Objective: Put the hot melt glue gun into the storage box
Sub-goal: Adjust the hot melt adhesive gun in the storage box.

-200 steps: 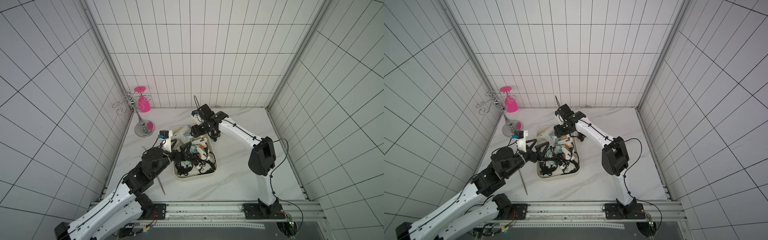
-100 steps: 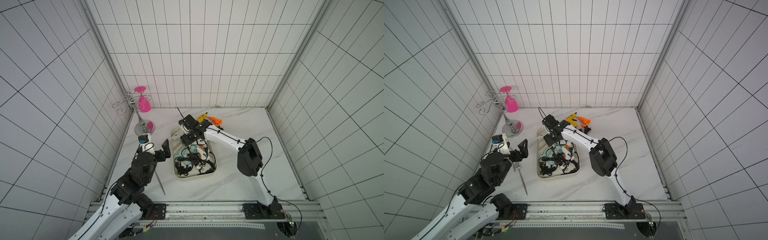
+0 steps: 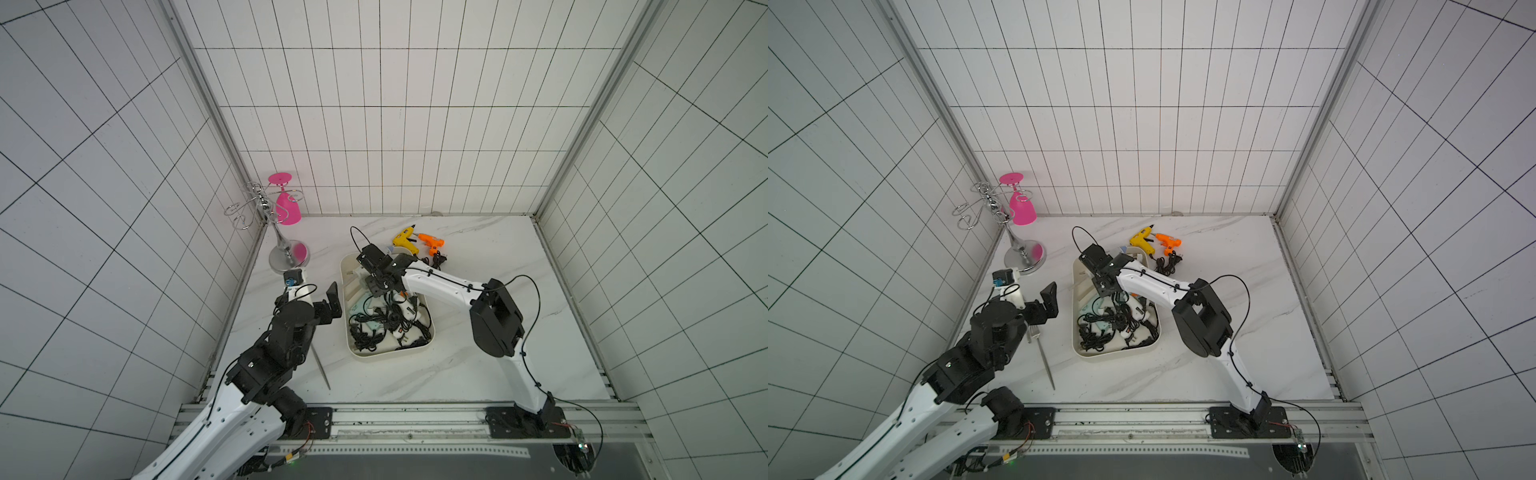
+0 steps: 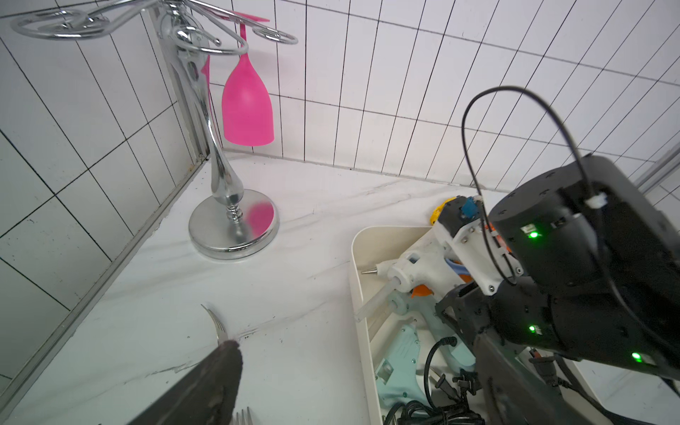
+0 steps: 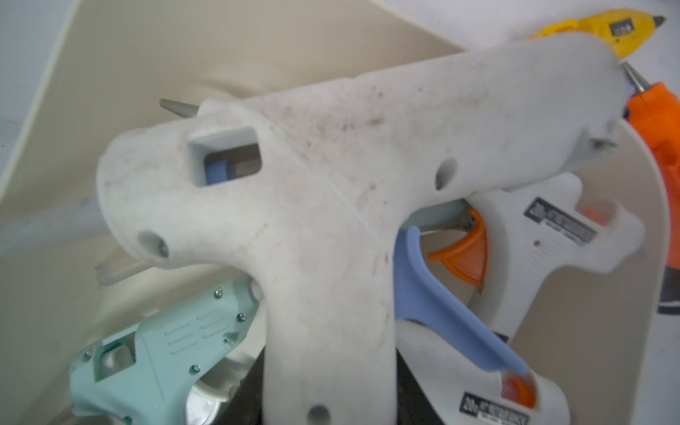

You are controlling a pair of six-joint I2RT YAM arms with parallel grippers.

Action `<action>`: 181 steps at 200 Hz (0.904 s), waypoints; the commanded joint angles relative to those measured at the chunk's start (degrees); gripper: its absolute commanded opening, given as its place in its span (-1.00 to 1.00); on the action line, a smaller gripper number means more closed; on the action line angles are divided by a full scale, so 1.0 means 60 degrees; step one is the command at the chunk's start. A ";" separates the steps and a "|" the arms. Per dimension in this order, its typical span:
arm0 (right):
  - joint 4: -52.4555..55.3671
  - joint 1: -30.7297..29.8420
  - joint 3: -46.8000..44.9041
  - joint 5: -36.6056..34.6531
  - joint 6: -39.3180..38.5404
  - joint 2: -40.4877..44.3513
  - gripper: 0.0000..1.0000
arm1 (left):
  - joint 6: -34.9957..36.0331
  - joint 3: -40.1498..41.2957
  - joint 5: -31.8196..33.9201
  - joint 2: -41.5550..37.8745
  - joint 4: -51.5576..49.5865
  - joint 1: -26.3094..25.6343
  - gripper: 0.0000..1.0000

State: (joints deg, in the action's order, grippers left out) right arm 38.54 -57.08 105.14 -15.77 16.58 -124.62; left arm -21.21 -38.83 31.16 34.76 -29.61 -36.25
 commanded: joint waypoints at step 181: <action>0.0523 -0.0801 -0.1052 -0.0832 -0.0479 0.2063 0.59 | 0.0411 -0.0288 -0.0535 0.1648 0.0748 0.0598 0.98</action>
State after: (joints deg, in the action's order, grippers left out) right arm 38.52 -61.54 98.65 -22.85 18.20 -119.63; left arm -19.84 -38.92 28.21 44.93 -26.74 -33.65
